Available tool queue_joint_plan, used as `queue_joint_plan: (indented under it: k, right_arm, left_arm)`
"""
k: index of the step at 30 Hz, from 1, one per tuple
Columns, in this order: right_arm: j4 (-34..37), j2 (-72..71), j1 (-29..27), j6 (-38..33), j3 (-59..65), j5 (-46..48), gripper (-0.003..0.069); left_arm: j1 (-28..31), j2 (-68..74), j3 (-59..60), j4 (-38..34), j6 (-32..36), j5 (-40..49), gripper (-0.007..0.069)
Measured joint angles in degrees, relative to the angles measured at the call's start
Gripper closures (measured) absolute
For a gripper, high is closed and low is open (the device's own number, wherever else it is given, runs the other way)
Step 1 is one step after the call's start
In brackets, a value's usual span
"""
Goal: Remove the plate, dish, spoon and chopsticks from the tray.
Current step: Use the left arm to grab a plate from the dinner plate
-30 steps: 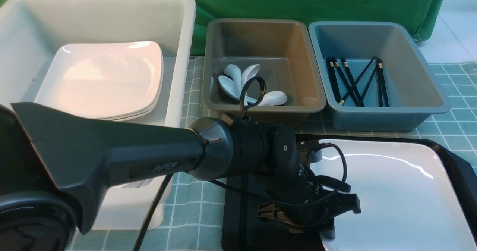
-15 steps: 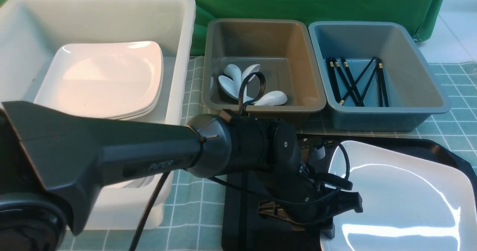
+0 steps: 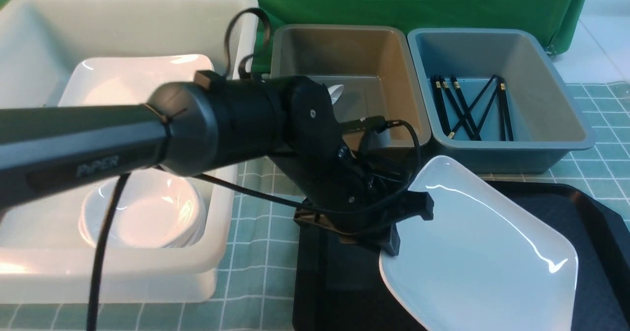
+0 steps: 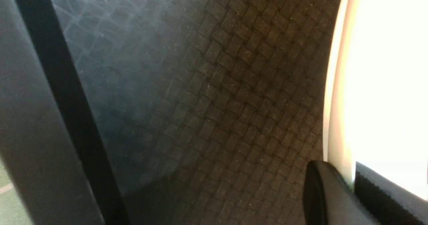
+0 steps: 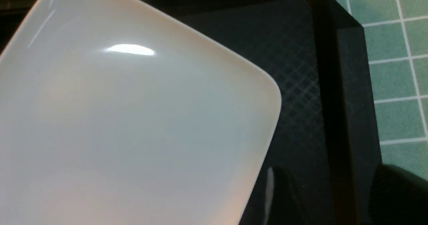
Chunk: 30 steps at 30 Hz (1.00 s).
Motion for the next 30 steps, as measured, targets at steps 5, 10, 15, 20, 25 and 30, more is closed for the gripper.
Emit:
queue_joint_plan:
  k: [5,10,15,20,25,30]
  right_arm:
    - [0.0,0.0,0.0,0.0,0.0,-0.1,0.0272]
    - [0.0,0.0,0.0,0.0,0.0,-0.1,0.0272]
    - [0.0,0.0,0.0,0.0,0.0,-0.1,0.0279]
    - [0.0,0.0,0.0,0.0,0.0,-0.2,0.0285]
    - [0.0,0.0,0.0,0.0,0.0,-0.2,0.0285]
    - [0.0,0.0,0.0,0.0,0.0,-0.2,0.0286]
  left_arm:
    - [1.0,-1.1,0.1,-3.6,2.9,0.5,0.0606]
    - [1.2,-2.2,0.2,-5.0,4.9,1.3,0.0606]
    - [1.2,-2.4,0.4,-4.5,5.0,1.7,0.0606]
    - [1.2,-1.1,0.5,-0.5,3.7,1.4,0.0606]
    - [1.2,2.2,0.5,-0.4,3.3,0.7,0.0606]
    - [1.2,4.6,0.5,-1.8,3.3,-0.2,0.0600]
